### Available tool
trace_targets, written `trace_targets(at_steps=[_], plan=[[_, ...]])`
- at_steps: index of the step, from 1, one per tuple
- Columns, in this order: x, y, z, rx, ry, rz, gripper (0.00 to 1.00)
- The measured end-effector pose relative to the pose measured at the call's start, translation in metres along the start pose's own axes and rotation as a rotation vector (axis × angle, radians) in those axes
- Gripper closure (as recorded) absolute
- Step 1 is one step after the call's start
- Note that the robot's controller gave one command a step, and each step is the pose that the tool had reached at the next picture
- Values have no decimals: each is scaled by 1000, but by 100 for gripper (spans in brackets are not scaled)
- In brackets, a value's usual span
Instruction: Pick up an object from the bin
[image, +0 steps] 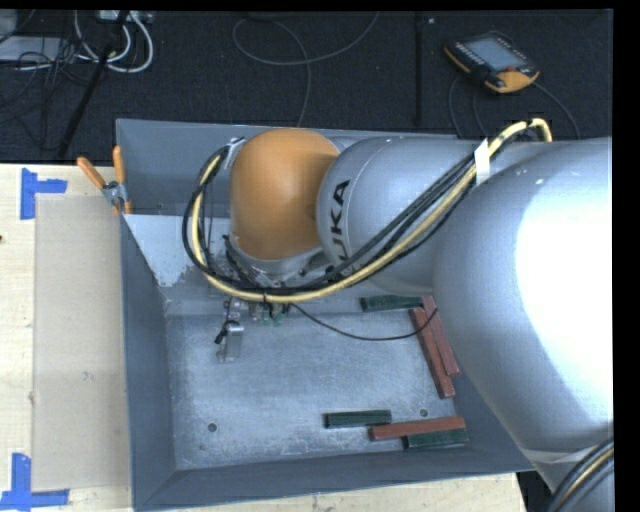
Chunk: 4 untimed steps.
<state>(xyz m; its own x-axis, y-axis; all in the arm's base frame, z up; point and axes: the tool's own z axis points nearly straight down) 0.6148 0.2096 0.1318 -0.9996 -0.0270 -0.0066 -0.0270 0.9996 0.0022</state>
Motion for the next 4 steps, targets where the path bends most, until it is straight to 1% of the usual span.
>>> trace_targets(at_steps=[1,2,3,4], plan=[[6,-28,38,1,7,-194,0],[45,-64,45,1,9,-351,0],[39,-84,39,0,10,-351,0],[48,-122,9,-1,11,-466,0]])
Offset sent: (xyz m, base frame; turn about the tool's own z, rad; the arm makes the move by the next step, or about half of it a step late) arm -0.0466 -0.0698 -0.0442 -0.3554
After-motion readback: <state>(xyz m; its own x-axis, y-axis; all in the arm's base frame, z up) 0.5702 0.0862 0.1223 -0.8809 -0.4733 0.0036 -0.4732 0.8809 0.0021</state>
